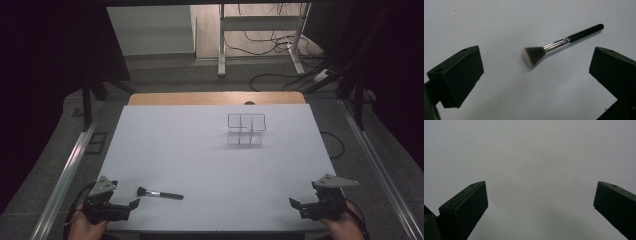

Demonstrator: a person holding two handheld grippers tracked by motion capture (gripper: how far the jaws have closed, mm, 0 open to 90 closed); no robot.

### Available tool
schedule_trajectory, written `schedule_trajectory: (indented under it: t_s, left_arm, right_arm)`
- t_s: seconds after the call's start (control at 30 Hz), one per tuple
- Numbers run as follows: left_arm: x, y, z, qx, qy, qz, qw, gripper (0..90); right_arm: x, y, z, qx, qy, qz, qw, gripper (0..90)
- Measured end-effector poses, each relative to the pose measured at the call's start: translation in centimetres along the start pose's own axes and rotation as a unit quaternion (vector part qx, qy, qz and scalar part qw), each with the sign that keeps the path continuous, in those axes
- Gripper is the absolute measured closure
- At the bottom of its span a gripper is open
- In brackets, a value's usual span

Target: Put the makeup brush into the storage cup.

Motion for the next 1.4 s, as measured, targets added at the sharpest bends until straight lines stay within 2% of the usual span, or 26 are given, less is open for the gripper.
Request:
schedule_trajectory:
  t_s: [0.43,0.77,1.0,1.3,1.4]
  left_arm:
    - [0.2,0.0,-0.4,0.011,0.014,0.001,0.9998,0.0]
    - [0.1,0.3,-0.5,0.005,0.017,0.006,0.9998,0.0]
    - [0.1,0.3,-0.5,0.012,0.021,0.008,0.9997,0.0]
    - [0.1,-0.3,0.5,0.021,0.013,-0.005,0.9997,0.0]
    - [0.3,-0.4,0.6,0.017,0.014,-0.012,0.9997,0.0]
  right_arm:
    - [0.2,0.1,0.0,-0.003,0.003,0.008,1.0,0.0]
    - [0.2,0.2,-0.1,-0.005,0.006,0.009,0.9999,0.0]
    - [0.3,0.2,-0.1,-0.006,0.01,0.009,0.9999,0.0]
    - [0.4,0.2,-0.3,-0.007,0.015,0.008,0.9998,0.0]
    - [0.4,0.2,-0.3,-0.006,0.016,0.008,0.9998,0.0]
Point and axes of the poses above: each handheld gripper's, and its own axes: x roughly forward along the jaws, z roughly out of its top, y roughly to its left, the point moved 7 cm from there along x, roughly forward along the jaws, and after that the axes turned 7 degrees about x, right-handed, at the moved point
